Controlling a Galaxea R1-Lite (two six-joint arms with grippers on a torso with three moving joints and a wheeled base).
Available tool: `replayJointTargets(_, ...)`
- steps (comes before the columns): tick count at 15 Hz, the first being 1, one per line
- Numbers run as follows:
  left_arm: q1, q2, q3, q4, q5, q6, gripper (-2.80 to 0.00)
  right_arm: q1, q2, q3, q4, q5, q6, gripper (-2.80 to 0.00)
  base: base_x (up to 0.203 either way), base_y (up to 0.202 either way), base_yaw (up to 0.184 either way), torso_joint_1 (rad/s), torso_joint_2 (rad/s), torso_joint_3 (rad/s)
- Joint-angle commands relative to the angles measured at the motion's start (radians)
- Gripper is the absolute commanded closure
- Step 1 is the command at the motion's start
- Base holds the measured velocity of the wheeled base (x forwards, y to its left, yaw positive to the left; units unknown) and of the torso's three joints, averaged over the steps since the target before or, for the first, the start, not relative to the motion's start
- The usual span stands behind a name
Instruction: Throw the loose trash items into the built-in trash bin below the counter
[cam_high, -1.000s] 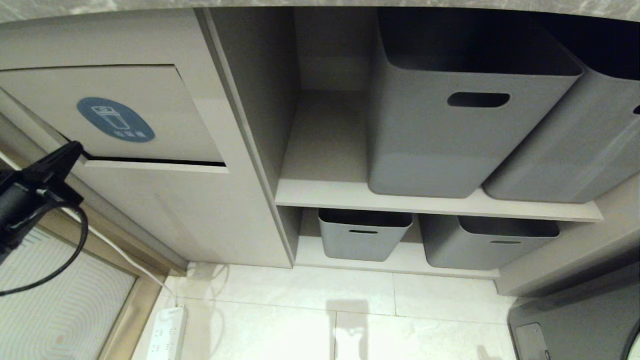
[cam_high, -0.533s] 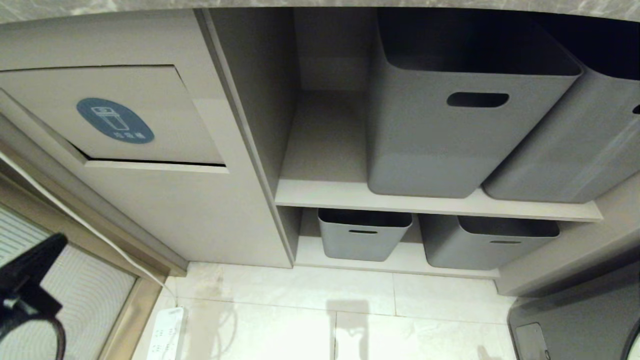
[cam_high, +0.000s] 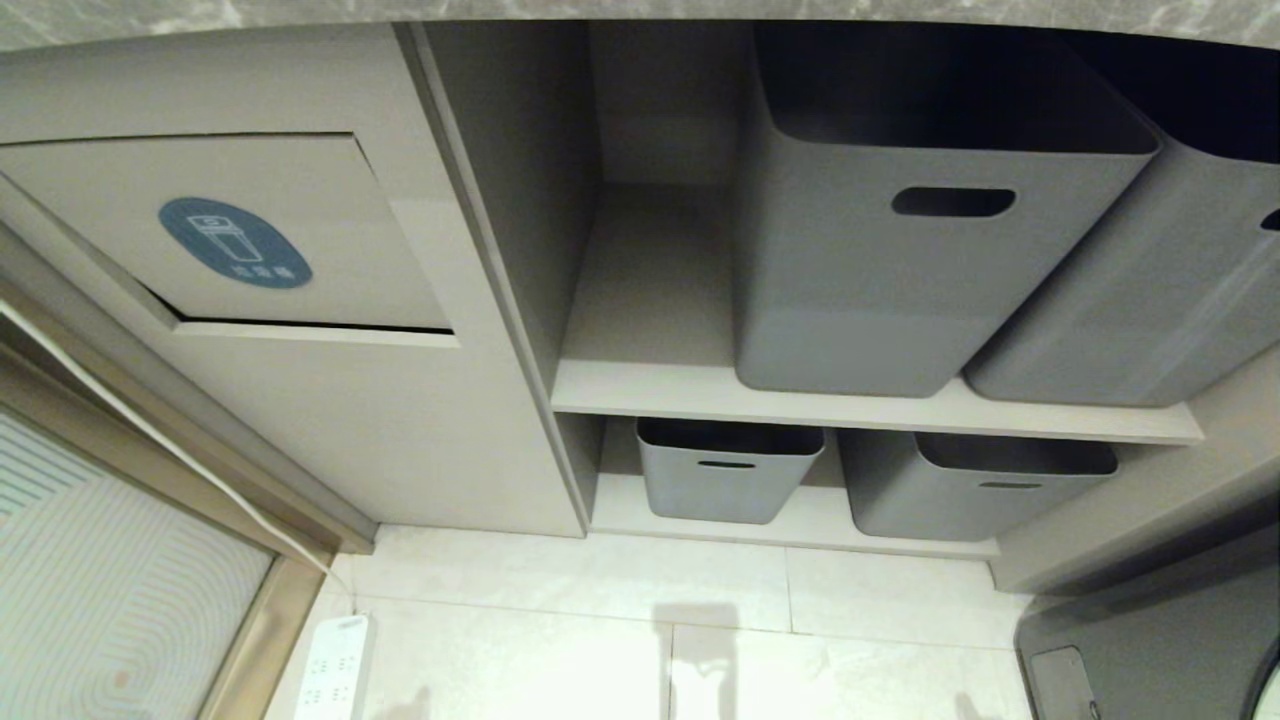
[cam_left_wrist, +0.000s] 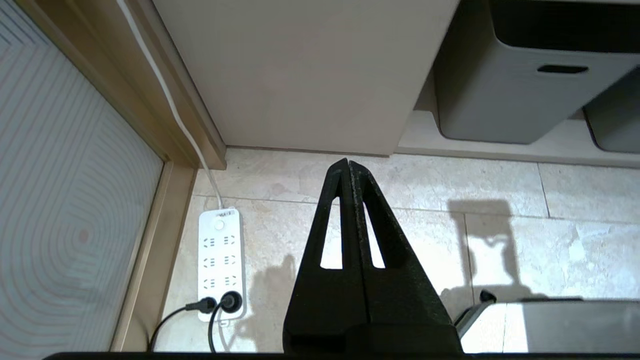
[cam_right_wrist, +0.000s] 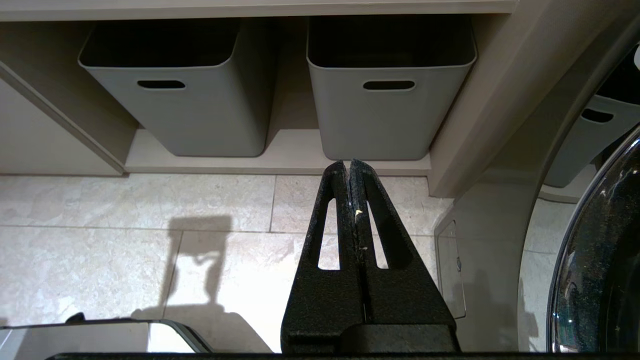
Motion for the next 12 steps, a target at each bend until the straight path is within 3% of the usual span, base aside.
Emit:
replayJointTargets(1, 0.001, -0.139, 0.009, 0.063, -0.009, 0.002, 0.00, 0.000, 0.001, 0.002, 0.000, 0.000, 0.000, 0.00, 0.000, 0.000, 0.000, 0.000, 0.00, 0.000)
replayJointTargets(7, 0.002, -0.126, 0.014, 0.097, -0.008, -0.024, 0.00, 0.000, 0.001, 0.002, 0.000, 0.000, 0.000, 0.00, 0.000, 0.000, 0.000, 0.000, 0.00, 0.000)
replayJointTargets(12, 0.002, -0.126, 0.014, 0.099, -0.008, -0.004, 0.00, 0.000, 0.001, 0.002, 0.000, 0.000, 0.000, 0.00, 0.000, 0.000, 0.000, 0.000, 0.00, 0.000)
